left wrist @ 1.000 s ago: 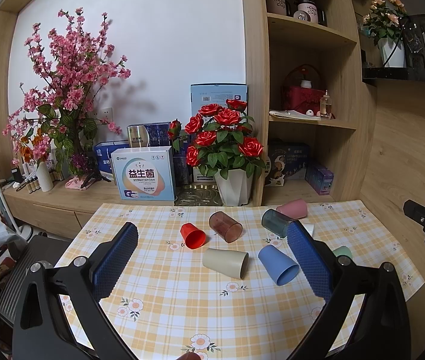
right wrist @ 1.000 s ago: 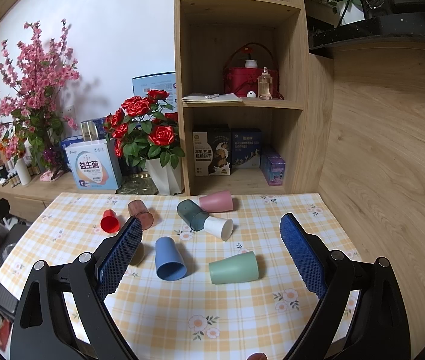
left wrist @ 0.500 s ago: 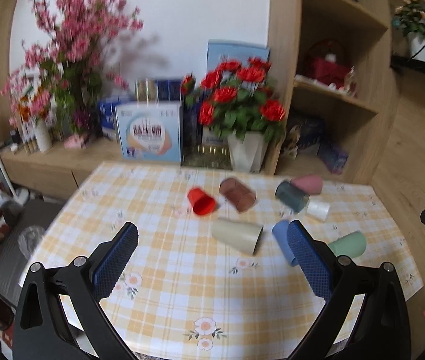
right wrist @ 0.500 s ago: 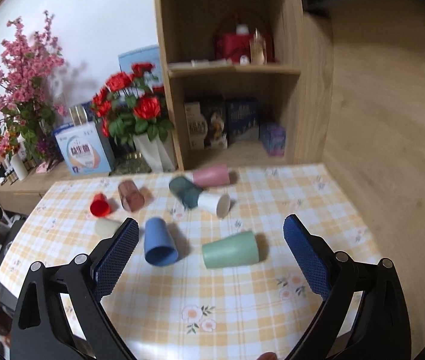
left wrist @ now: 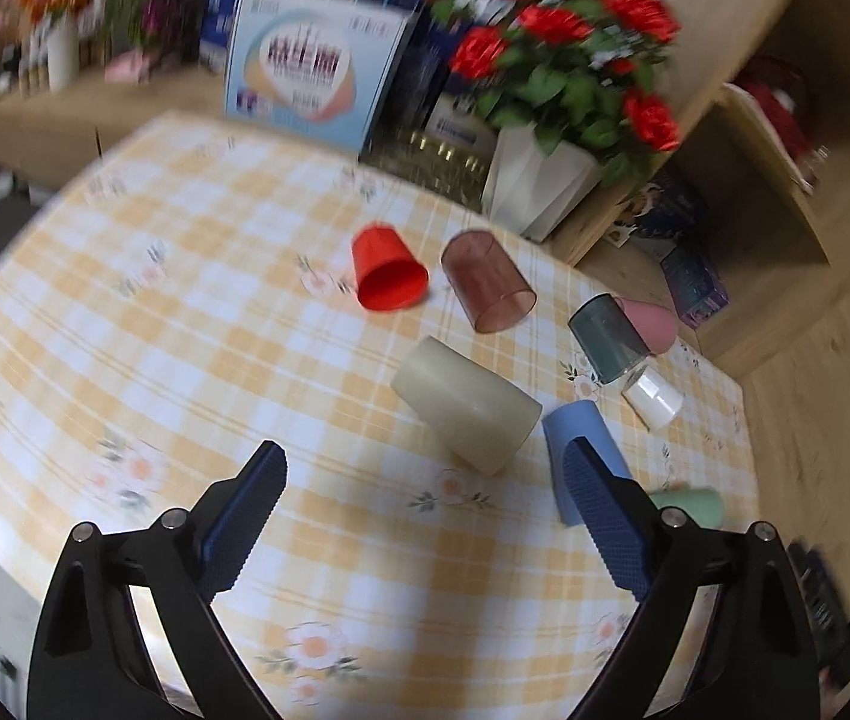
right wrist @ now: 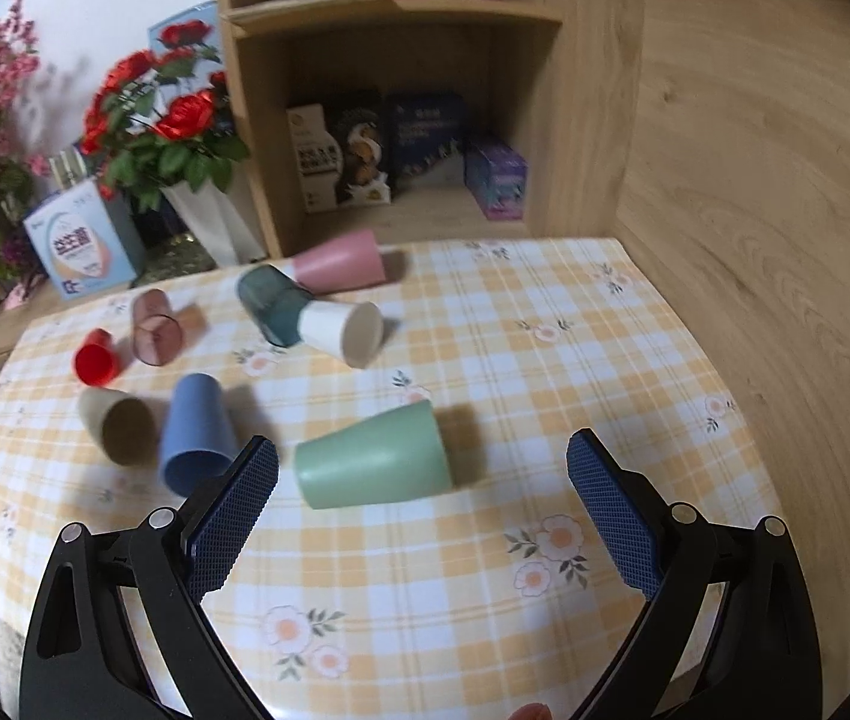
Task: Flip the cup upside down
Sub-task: 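Move the left tool to the translucent brown cup and close on it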
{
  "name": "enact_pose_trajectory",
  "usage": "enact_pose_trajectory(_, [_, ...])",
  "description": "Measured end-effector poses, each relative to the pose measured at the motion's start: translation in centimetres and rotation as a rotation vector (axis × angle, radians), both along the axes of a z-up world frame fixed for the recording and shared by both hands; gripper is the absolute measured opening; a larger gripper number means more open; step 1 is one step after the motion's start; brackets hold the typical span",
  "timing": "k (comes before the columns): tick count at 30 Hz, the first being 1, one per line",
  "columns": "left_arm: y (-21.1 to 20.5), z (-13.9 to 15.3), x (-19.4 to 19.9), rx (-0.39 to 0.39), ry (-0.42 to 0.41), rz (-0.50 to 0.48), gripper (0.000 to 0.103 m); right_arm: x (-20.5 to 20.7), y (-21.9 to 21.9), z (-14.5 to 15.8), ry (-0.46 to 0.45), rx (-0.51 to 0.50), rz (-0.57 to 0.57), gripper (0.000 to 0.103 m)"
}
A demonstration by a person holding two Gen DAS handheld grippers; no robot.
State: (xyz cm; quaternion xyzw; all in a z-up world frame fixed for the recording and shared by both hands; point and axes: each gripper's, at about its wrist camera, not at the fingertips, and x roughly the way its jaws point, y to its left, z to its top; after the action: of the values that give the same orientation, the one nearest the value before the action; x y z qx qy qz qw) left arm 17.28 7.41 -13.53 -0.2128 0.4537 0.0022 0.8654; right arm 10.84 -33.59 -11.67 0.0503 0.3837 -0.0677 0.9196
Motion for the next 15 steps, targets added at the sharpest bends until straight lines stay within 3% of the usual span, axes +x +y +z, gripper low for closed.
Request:
enact_pose_trajectory(7, [-0.5,-6.6,6.0,-0.287,0.182,0.125,0.089,1.7,-1.9,-2.6,0.067,0.012,-0.019,0.094])
enact_pose_trajectory(11, [-0.7,-9.1,8.1,-0.382,0.230,0.196,0.088,2.4,-2.8,-3.5,0.091,0.015,-0.031,0.094])
enact_pose_trajectory(15, [0.1,-9.7,9.4,-0.417,0.218,0.243,0.086,3.1,-3.7,-4.1,0.106,0.021,-0.046,0.094])
